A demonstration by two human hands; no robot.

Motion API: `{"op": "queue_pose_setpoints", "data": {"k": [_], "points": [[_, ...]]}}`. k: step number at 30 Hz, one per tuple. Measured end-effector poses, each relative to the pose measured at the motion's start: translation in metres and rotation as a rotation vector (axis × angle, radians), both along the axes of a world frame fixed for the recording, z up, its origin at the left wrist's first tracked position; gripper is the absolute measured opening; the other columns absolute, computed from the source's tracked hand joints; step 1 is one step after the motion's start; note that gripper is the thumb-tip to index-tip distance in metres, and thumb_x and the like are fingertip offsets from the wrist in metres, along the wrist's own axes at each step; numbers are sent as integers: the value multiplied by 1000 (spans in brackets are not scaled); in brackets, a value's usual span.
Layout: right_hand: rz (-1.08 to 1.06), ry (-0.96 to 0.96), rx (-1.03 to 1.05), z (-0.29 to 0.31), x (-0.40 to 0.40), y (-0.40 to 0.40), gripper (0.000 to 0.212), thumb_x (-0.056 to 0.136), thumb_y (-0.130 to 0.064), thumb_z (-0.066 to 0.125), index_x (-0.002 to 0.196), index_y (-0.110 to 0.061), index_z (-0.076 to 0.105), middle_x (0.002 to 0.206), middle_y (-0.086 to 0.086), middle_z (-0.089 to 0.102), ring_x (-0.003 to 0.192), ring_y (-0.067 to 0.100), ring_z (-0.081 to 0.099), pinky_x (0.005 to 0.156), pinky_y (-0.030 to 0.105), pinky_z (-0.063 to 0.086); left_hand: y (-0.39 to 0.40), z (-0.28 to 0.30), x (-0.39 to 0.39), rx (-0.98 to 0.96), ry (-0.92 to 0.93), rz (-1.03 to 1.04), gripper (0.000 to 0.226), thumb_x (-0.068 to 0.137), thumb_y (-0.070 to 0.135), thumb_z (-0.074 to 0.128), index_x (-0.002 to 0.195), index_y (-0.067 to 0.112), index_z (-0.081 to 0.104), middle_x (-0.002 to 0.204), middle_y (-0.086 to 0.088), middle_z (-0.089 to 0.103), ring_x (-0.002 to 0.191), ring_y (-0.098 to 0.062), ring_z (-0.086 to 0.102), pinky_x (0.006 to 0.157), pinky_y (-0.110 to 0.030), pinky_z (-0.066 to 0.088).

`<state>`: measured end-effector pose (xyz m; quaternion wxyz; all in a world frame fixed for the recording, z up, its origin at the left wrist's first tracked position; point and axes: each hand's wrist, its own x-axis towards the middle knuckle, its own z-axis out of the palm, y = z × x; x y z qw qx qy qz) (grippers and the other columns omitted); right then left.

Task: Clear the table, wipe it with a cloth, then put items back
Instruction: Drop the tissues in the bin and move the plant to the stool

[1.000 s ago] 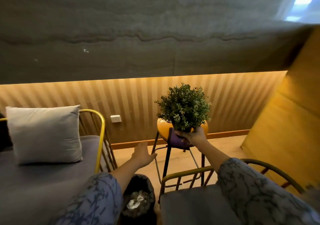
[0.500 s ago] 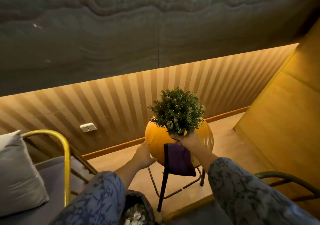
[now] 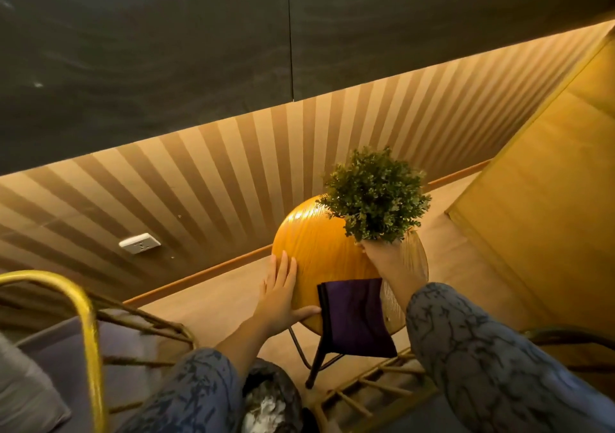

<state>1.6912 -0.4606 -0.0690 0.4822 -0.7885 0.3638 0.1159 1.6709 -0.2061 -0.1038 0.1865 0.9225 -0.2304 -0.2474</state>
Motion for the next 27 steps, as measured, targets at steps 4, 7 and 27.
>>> {"op": "queue_pose_setpoints", "data": {"k": [4, 7, 27], "points": [[-27, -10, 38, -54, 18, -27, 44, 81, -47, 56, 110, -14, 62, 124, 10, 61, 107, 26, 59, 97, 42, 49, 2, -5, -2, -8, -4, -3, 130, 57, 100, 23, 152, 21, -18, 156, 3, -33, 139, -20, -39, 120, -56, 1], [-110, -35, 102, -47, 16, -26, 40, 86, -37, 62, 114, -8, 61, 117, 11, 63, 103, 27, 61, 90, 41, 53, 2, -4, -2, 4, 1, 4, 127, 59, 98, 26, 152, 22, -18, 157, 3, -32, 140, -19, -37, 119, -57, 4], [221, -299, -156, 88, -163, 14, 17, 96, -19, 58, 97, -9, 72, 86, 3, 72, 77, 9, 60, 71, 20, 41, -15, 94, -73, 217, 29, -36, 45, 90, 43, 58, 121, 11, 56, 127, -11, 58, 120, -32, 52, 98, -44, 43]]}}
